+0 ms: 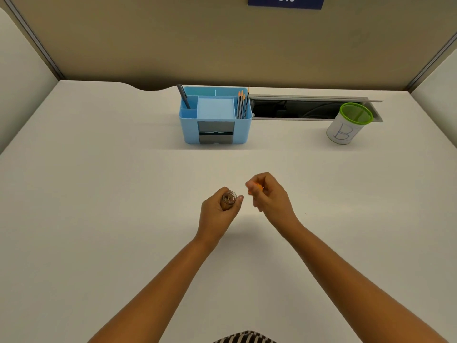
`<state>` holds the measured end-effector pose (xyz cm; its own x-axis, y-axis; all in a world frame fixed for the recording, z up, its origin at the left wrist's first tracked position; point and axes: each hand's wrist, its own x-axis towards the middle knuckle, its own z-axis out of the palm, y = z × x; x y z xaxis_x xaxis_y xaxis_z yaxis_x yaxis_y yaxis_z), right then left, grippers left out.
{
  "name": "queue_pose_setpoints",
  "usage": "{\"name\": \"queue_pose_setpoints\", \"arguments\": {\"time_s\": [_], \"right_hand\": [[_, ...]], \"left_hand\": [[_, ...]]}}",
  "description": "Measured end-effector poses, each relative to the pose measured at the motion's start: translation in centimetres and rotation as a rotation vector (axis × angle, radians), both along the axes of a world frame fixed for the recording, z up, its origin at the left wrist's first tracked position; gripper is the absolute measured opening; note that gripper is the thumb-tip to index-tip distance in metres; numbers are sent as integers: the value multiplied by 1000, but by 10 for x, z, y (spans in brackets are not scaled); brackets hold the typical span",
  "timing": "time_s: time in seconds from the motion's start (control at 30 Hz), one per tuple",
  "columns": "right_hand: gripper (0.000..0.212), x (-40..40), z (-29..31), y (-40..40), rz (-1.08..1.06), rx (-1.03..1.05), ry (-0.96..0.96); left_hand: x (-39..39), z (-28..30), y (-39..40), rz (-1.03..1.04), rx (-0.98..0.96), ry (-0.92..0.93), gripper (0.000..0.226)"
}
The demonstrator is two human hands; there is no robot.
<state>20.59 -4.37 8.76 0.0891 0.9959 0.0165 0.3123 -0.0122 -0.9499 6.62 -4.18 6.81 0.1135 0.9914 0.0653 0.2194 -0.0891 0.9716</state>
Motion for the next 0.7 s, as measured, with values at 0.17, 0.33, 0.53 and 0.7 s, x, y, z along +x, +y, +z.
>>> {"name": "queue_pose_setpoints", "arguments": {"time_s": [0.17, 0.33, 0.53, 0.7], "right_hand": [[28, 8, -47, -11, -22, -101, -225], [17, 14, -67, -16, -127, -63, -264], [24, 9, -69, -19, -80, -62, -342], [26, 8, -69, -22, -10, -101, -404]], "left_hand": [[-4, -13, -4, -63, -40, -18, 12], [-6, -24, -6, -52, -48, 5, 9], [-3, -24, -7, -77, -64, -10, 15], [-1, -22, -7, -112, -67, -35, 23]]}}
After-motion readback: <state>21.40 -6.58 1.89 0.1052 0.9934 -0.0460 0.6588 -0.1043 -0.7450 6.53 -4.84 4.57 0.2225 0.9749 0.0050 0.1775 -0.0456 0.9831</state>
